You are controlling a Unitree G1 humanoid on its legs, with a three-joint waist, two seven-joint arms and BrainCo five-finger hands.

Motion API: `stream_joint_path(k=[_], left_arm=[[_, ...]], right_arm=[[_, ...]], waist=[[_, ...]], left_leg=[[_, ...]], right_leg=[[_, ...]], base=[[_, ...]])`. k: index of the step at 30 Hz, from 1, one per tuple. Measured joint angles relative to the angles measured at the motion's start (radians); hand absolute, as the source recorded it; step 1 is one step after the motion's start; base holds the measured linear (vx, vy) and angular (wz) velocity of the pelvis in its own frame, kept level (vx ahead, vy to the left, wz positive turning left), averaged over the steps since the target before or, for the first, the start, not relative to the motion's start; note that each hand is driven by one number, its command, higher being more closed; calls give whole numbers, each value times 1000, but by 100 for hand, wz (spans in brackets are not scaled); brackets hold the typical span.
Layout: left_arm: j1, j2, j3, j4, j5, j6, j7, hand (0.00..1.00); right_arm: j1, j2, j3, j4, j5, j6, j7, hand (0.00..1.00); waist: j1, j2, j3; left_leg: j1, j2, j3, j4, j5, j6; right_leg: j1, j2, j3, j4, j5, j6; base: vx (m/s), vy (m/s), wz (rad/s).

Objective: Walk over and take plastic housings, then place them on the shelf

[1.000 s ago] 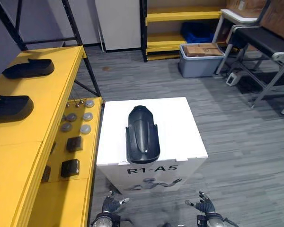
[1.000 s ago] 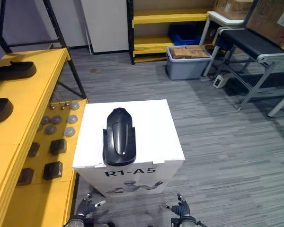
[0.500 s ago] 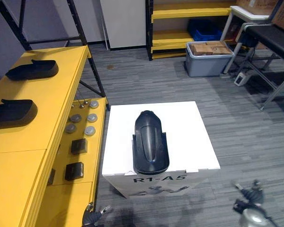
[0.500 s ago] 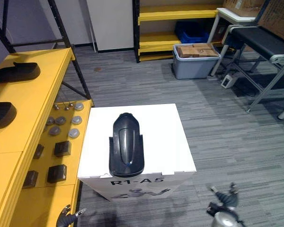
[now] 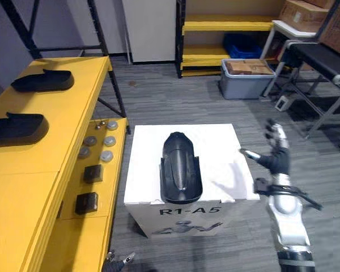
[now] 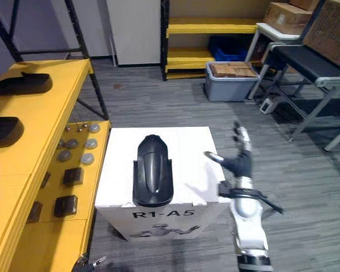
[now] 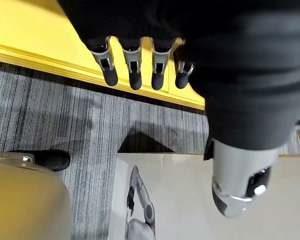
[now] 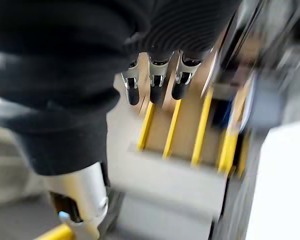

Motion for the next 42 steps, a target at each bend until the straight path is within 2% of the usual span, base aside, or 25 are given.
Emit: stream_joint_path(k=[3,7,12,16,19,22,28,29,37,42], left_arm=[[-1,2,-8,-1,0,-1,4,0],[-1,3,-9,-1,1,-1,5,0],[-2,4,-11,-1,2,-1,8,0],[-4,6,-24,-6,2,0,25,0],[-4,13,-45,-8,2,1,28,0],[-4,15,-48,-8,2,8,29,0],[-5,21,-57,-9,2,18,27,0],[-5,22,-57,-9,2,19,27,0],[-6,40,-87,-7,23,21,21,0],[-7,41,-87,-7,23,21,17,0]], right_arm=[[-19,63,51,64,-26,0,10,0],[-19,98,82,177,-84,19,15,0],[-19,138,115,260,-232,77,14,0],[-19,189,101,290,-374,133,-25,0],[-19,222,71,319,-437,170,-50,0],[-18,249,35,356,-459,207,-66,0],[-18,253,14,399,-503,231,-65,0],[-19,258,9,405,-519,231,-64,100],[-101,236,-100,484,-530,229,-63,100],[-126,215,-100,531,-453,227,-45,100]], waist=[[10,-2,1],[21,-4,4],[20,-6,11],[19,-6,22],[23,-6,24],[22,-4,25],[22,-5,31],[22,-5,31],[20,-10,28],[22,-13,30]], left_leg=[[1,-5,-30,-8,5,0],[-2,-12,-34,-11,7,1],[-2,-12,-36,-11,7,1],[-7,-13,-48,-14,16,1],[-13,-13,-56,-20,24,1],[-12,-12,-63,-34,34,-2],[-11,-13,-72,-50,43,-2],[-10,-13,-73,-55,46,-1],[-12,-19,-94,-59,49,1],[-2,-20,-94,-59,48,0]], right_leg=[[10,-1,-27,-10,0,0],[16,-1,-31,-16,0,1],[17,0,-32,-16,0,1],[17,-1,-48,-16,0,1],[13,-2,-53,-16,0,1],[9,-2,-55,-16,0,2],[6,-2,-59,-17,0,3],[6,-2,-60,-17,-1,3],[18,-2,-85,-32,-1,4],[35,0,-88,-42,-1,4]], base=[[15,-1,29],[52,6,5],[16,-1,0],[-10,-12,9],[-36,-11,8],[-41,-8,5],[-13,-5,4],[16,-10,4],[12,-16,8],[21,-17,1]])
